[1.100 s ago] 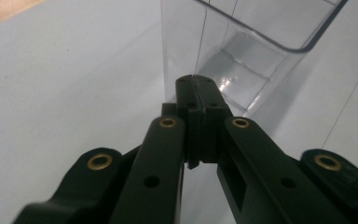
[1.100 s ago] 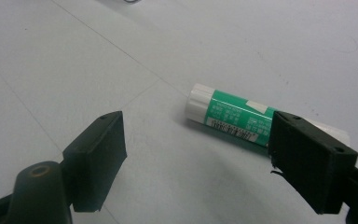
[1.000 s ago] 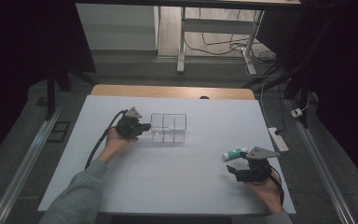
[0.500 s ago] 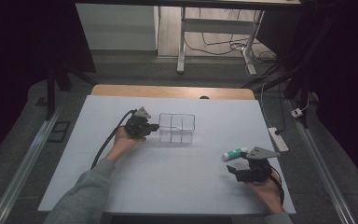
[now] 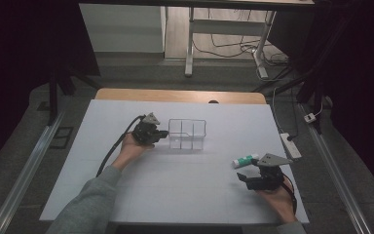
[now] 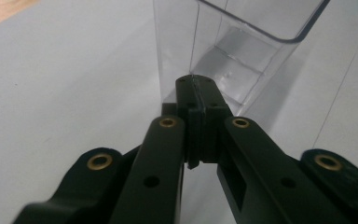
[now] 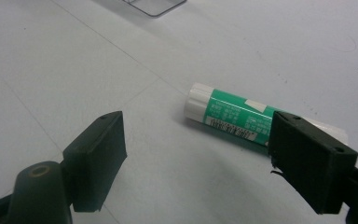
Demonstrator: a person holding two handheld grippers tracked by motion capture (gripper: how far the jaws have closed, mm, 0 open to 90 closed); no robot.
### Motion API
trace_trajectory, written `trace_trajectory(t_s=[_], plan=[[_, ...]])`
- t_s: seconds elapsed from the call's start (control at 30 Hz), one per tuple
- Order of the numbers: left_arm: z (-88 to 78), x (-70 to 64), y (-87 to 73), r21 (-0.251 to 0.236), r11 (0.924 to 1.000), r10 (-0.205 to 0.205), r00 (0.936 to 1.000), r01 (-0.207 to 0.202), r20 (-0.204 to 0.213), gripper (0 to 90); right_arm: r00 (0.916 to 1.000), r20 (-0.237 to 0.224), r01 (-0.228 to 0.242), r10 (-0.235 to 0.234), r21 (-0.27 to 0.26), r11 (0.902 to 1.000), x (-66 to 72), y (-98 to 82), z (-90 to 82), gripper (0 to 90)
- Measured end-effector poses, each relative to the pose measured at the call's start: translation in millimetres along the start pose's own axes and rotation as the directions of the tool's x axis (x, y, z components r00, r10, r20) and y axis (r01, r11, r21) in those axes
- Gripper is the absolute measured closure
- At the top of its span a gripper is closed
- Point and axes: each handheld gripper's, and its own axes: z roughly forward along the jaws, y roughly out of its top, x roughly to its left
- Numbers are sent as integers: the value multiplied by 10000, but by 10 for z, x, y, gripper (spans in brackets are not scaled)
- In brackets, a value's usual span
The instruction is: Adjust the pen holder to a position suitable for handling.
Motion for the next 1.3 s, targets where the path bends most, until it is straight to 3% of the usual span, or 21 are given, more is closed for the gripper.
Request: trace_trajectory(t_s=[0.17,0.37,0.53,0.57,0.6,0.67,0.8,0.9,1.3], plan=[[-100,29,-32,-179,9998,-98,9999,97,-54,887,10000,21,30,-30,-11,10000,8,3,-21,185],[-236,-23,-137,31,10000,-31,10000,31,-75,884,10000,-24,3,-3,-120,9999,1,0,-29,186],[-438,-91,-254,-115,9995,-310,9995,309,-58,711,10000,-47,12,-12,-146,9999,-1,3,-38,187],[-484,-108,-277,-138,9990,-416,9991,415,-62,612,10000,-73,25,-27,-168,9999,0,4,-35,187],[-529,-129,-303,-153,9987,-479,9988,478,-85,612,10000,-73,25,-27,-168,9999,0,4,-35,187],[-620,-188,-368,-215,9984,-535,9984,531,-193,521,9999,-92,39,-40,-183,9998,2,4,-35,188],[-777,-310,-537,-275,9974,-678,9972,669,-321,422,9999,-106,25,-27,-224,9997,-2,5,-41,188],[-880,-387,-669,-286,9977,-628,9964,612,-569,390,9999,-130,41,-44,-197,9998,-4,5,-38,188],[-1159,-536,-1109,-480,9936,-1060,9901,1020,-915,356,9998,-170,61,-63,-111,9999,-8,8,-17,194]])
